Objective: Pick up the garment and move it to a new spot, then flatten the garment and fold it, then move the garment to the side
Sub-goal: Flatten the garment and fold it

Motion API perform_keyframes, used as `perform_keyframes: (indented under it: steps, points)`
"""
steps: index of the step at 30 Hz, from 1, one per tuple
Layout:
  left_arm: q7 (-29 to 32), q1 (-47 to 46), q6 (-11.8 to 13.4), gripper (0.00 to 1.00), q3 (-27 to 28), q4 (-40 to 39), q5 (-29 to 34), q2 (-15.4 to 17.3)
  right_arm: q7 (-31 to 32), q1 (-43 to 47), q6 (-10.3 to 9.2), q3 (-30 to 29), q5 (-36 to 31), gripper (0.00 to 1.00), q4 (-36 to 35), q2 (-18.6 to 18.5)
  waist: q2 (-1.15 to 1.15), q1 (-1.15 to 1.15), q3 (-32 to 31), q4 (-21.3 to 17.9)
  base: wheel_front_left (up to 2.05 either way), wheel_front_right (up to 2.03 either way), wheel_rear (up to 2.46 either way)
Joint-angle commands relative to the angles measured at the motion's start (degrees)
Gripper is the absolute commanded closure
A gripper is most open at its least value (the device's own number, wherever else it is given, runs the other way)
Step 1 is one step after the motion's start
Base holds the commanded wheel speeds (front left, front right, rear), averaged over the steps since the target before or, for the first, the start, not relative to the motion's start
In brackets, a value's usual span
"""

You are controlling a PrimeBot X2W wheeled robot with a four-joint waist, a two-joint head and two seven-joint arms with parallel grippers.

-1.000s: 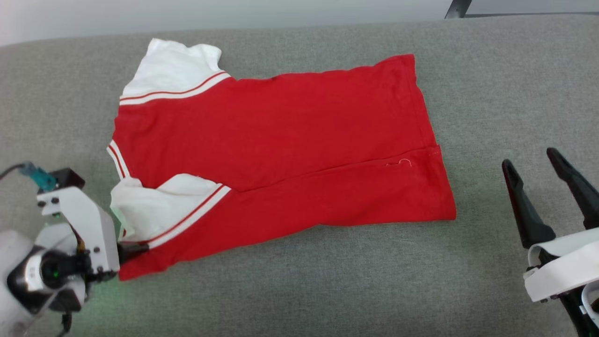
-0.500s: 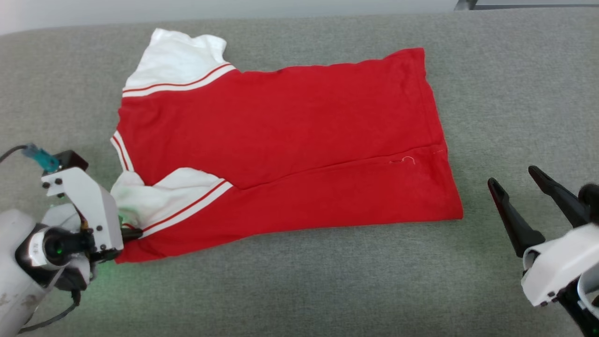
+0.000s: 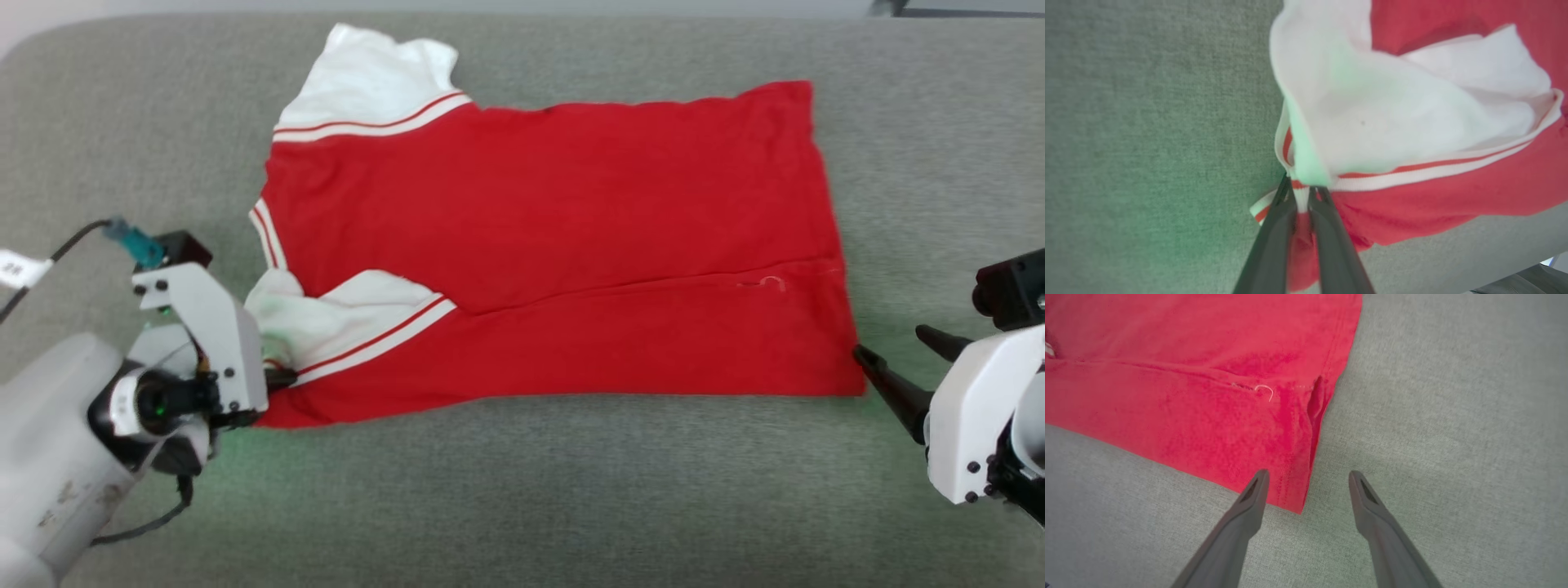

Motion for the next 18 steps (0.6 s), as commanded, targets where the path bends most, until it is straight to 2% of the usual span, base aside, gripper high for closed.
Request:
perform_keyframes:
  steps: [1, 12, 13, 14, 18]
  points:
    - [-0.3, -0.7, -0.6, 0.89, -0.8, -0.2, 0.5, -3.1, 0.7, -1.1, -0.07, 0.1, 0.3, 0.0, 1.3, 0.1, 0.0, 0.0, 2.0, 2.0, 0.0, 0.0, 0.0]
    - [-1.4, -3.2, -1.9, 0.92, -1.0, 1.2, 1.8, -6.5, 2.1, -3.4, -0.07, 3.0, 0.4, 0.0, 10.8, 0.8, 0.0, 0.0, 6.2, 4.9, 0.0, 0.0, 0.0]
    - [-1.6, -3.3, -2.1, 0.92, -1.0, 1.5, 1.8, -6.7, 2.3, -3.6, -0.06, 3.8, 0.8, 0.16, 11.6, 0.7, 0.0, 0.0, 6.3, 5.0, 0.0, 0.0, 0.0]
    - [-1.7, -3.3, -2.1, 0.93, -1.0, 1.9, 1.8, -6.9, 2.3, -3.9, -0.06, 4.2, 1.0, 1.0, 12.4, 0.8, 0.0, 0.0, 6.4, 5.1, 0.0, 0.0, 0.0]
    - [-1.8, -3.2, -2.6, 0.92, -0.8, 3.4, 1.6, -6.9, 2.7, -4.7, -0.06, 5.0, 1.8, 1.0, 14.1, -0.4, 0.0, 0.0, 6.2, 5.4, 0.0, 0.0, 0.0]
